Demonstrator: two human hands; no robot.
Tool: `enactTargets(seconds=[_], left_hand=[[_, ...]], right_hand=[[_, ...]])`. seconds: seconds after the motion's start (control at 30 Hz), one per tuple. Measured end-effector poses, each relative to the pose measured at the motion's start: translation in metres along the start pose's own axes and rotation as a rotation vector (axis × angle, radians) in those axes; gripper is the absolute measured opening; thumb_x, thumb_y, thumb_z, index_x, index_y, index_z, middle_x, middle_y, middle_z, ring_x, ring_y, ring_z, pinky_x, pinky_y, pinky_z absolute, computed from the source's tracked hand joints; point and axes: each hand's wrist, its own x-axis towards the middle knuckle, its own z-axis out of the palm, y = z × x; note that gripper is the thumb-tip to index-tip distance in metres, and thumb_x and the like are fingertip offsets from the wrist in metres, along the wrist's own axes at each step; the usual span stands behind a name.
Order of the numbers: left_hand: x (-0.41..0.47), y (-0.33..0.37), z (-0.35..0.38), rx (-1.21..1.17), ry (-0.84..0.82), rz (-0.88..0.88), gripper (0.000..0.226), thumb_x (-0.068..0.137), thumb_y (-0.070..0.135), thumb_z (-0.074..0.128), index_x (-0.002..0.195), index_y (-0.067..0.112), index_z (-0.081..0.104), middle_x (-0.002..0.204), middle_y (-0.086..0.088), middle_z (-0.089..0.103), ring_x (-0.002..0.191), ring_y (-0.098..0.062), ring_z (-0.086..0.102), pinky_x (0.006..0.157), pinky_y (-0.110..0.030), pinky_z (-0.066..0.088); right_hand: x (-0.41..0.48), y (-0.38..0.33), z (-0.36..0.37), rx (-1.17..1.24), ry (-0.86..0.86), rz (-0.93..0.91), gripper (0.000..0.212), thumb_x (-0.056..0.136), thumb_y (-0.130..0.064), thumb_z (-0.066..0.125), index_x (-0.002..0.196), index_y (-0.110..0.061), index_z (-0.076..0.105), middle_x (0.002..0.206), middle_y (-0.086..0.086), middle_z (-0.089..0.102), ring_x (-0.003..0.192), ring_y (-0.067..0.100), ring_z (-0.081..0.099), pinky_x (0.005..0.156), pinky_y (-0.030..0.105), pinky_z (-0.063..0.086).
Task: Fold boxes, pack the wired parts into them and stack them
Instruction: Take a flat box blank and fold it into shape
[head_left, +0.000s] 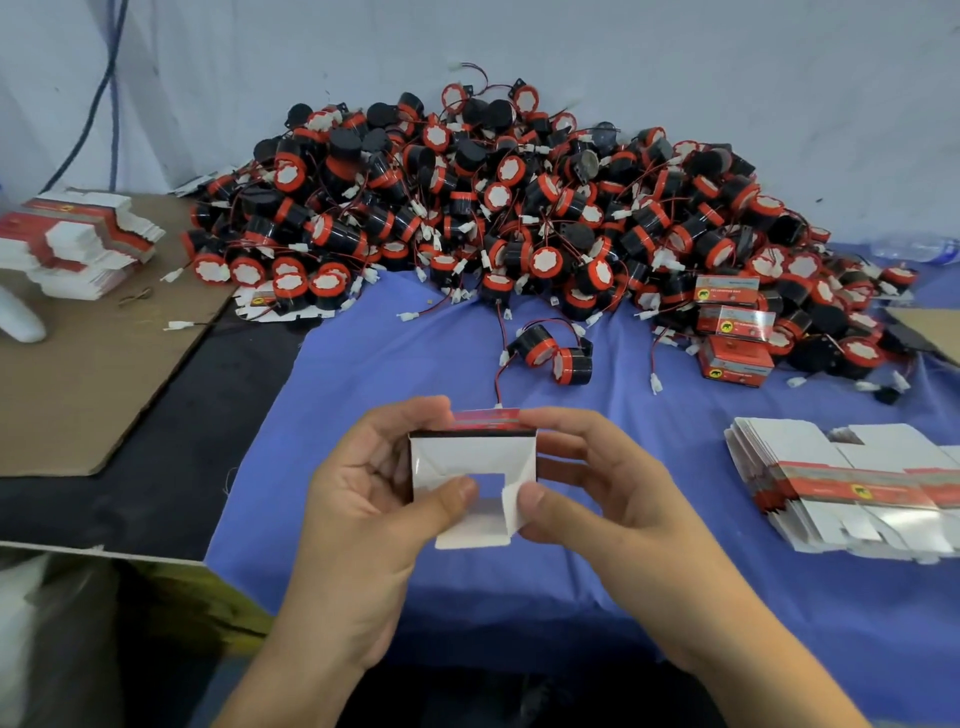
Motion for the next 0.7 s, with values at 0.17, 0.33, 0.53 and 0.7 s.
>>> enactTargets(seconds=[0.17,0.33,0.53,0.7], left_hand=[[-0.001,0.0,0.001,0.018,-0.047,0.041,0.05,0.068,-0.009,0.073,0.101,0.028,0.073,0.1,-0.003,0.076,0.093,-0.017,0.073,0.073,-0.027,0.059],[-0.002,0.003,0.001,0.064,-0.122,0.086,0.05,0.07,-0.011,0.073,0.103,0.027,0.072,0.11,-0.003,0.074,0.103,-0.019,0.071,0.079,-0.024,0.058],[-0.009,0.001,0.01,0.146,-0.093,0.099,0.051,0.075,-0.012,0.072,0.101,0.031,0.071,0.111,-0.002,0.074,0.105,-0.022,0.071,0.08,-0.033,0.061],[-0.011,-0.009,0.01,0.126,0.12,0.008,0.061,0.074,-0.027,0.066,0.094,0.03,0.072,0.095,-0.004,0.076,0.089,-0.022,0.074,0.066,-0.029,0.06]], right_hand=[[0.001,0.006,0.004,-0.026,0.055,-0.027,0.039,0.084,-0.017,0.067,0.119,-0.035,0.065,0.119,-0.003,0.069,0.119,0.015,0.062,0.077,0.035,0.061],[0.003,0.009,0.0,0.117,0.043,0.02,0.037,0.083,-0.014,0.067,0.115,-0.03,0.067,0.116,0.004,0.072,0.111,0.024,0.067,0.079,0.038,0.06],[0.0,0.02,0.01,0.079,0.144,-0.051,0.04,0.092,-0.003,0.068,0.113,-0.032,0.053,0.111,0.001,0.073,0.108,0.017,0.069,0.071,0.035,0.06],[-0.007,0.024,0.01,-0.312,0.045,-0.234,0.006,0.099,-0.033,0.062,0.103,-0.028,0.064,0.137,-0.016,0.06,0.096,0.005,0.067,0.073,0.029,0.059]])
